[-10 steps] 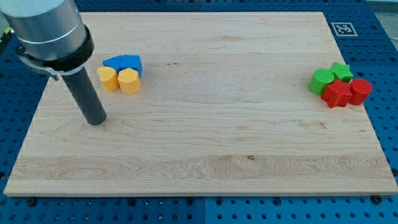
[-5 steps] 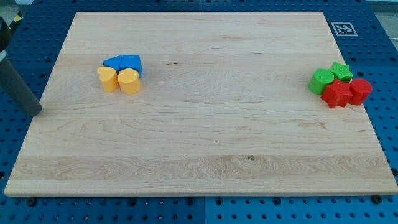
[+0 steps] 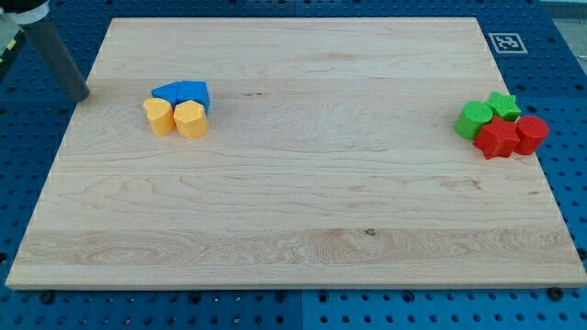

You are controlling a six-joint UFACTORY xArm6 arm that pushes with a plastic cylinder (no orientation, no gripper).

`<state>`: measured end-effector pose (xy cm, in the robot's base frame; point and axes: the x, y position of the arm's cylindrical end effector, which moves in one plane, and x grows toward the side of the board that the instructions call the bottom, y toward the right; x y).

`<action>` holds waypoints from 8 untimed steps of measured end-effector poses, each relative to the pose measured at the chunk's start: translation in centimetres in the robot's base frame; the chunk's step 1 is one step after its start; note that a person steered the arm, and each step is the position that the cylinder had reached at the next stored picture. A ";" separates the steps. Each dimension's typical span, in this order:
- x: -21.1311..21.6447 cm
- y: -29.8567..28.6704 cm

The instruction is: Separate the blue blocks from the yellow blocks

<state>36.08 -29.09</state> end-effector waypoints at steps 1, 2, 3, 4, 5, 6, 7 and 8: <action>0.0 5.3; 0.2 11.5; 0.2 14.1; 0.2 10.2; 1.8 8.6; 3.8 12.5; 2.6 19.4; -0.5 25.8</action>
